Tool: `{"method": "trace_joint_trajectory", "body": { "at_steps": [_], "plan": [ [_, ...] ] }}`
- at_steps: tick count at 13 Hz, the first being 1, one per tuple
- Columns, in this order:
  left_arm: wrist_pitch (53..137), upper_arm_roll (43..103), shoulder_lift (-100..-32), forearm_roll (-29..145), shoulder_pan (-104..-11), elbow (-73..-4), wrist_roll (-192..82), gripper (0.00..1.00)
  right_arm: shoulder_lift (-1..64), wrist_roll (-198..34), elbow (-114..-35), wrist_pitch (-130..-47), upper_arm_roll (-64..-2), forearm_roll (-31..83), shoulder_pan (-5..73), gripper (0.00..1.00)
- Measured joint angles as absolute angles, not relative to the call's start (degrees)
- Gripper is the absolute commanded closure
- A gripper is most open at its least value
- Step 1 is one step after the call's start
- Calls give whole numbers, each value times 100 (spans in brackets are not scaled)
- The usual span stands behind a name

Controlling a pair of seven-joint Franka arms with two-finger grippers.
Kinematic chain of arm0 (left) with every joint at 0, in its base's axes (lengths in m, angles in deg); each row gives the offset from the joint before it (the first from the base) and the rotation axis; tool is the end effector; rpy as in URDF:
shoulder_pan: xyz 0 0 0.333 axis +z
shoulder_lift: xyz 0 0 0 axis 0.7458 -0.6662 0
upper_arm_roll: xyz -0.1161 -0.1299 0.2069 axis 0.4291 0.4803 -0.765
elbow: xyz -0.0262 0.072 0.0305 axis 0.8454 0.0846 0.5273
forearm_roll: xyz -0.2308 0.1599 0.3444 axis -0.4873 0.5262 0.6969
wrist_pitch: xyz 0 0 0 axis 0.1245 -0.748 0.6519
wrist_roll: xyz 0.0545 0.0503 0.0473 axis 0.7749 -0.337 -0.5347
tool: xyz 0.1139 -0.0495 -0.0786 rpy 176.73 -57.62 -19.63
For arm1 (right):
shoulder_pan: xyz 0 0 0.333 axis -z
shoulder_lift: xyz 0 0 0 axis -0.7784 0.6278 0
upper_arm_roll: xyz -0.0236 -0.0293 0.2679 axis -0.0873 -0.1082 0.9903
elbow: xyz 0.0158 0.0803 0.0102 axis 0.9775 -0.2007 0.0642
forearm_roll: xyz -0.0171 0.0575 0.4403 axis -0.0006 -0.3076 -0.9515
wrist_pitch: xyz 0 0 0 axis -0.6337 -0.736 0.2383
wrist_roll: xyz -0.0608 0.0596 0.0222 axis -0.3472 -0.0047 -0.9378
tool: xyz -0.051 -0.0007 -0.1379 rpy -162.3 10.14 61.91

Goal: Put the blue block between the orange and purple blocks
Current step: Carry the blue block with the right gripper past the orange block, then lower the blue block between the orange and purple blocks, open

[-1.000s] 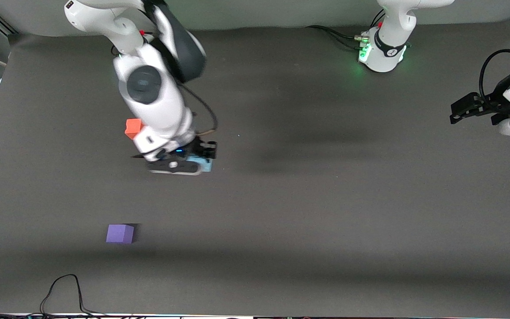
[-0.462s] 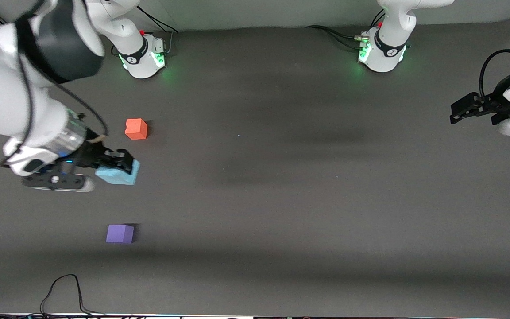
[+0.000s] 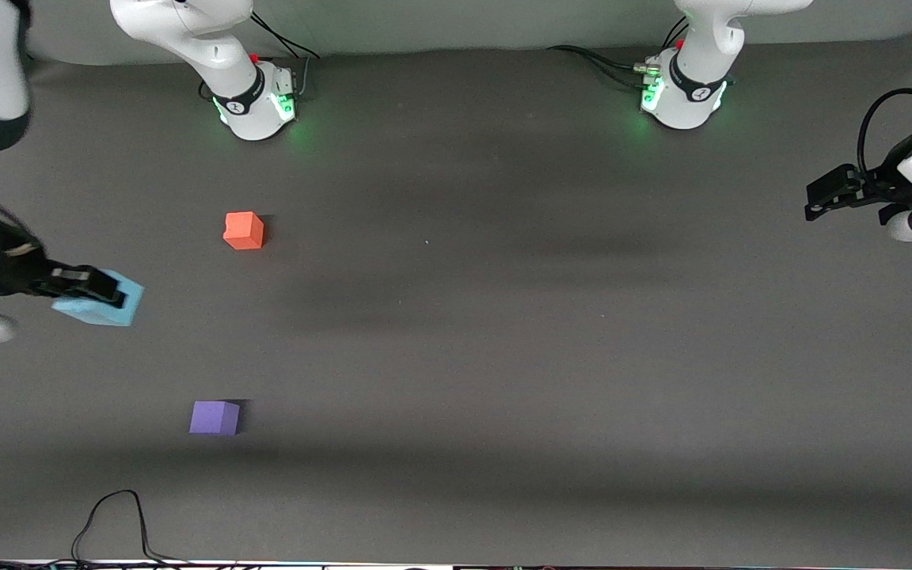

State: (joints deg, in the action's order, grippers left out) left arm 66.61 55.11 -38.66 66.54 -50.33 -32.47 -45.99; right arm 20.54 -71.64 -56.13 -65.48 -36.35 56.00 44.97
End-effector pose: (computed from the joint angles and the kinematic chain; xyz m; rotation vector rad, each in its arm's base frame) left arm 0.5937 -0.0253 0.5232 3.1244 -0.1274 -0.0867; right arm 0.6648 -0.0066 0.4895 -3.0481 0.2208 0.0320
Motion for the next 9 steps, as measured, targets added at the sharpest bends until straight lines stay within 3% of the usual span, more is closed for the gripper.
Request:
{"method": "trace_joint_trajectory", "body": {
  "at_steps": [3,9],
  "plan": [
    [6655,5508,-3871,6666,-5033,-3250,-4593,0,2006,-7342,-6520,-7308,-3580,5570,4827,56],
    [6657,5507,-3878,6673,-5033,-3248,-4590,0,2146,-7341,-9420,-10519,-3301,5516,4782,56]
  ]
}}
